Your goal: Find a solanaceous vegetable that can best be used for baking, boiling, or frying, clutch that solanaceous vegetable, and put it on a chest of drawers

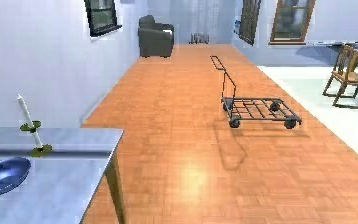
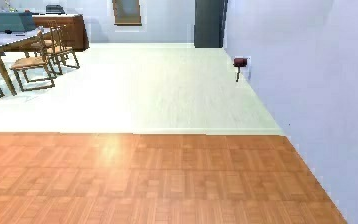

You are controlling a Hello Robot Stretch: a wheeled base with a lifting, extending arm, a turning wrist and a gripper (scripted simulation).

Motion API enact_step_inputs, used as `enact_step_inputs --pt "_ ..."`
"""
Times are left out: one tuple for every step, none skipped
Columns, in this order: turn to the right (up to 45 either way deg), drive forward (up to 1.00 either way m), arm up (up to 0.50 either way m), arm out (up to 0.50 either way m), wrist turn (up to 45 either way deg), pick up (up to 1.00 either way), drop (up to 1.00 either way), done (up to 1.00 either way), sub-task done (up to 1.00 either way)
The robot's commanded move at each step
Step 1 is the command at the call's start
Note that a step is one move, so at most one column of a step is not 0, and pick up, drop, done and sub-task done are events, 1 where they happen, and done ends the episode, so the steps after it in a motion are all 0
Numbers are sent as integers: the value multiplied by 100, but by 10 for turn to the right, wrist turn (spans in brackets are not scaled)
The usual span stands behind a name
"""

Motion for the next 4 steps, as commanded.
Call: enact_step_inputs --pt "0 100 0 0 0 0 0 0 0" --pt "60 0 0 0 0 0 0 0 0" --pt "0 55 0 0 0 0 0 0 0" --pt "-120 0 0 0 0 0 0 0 0"
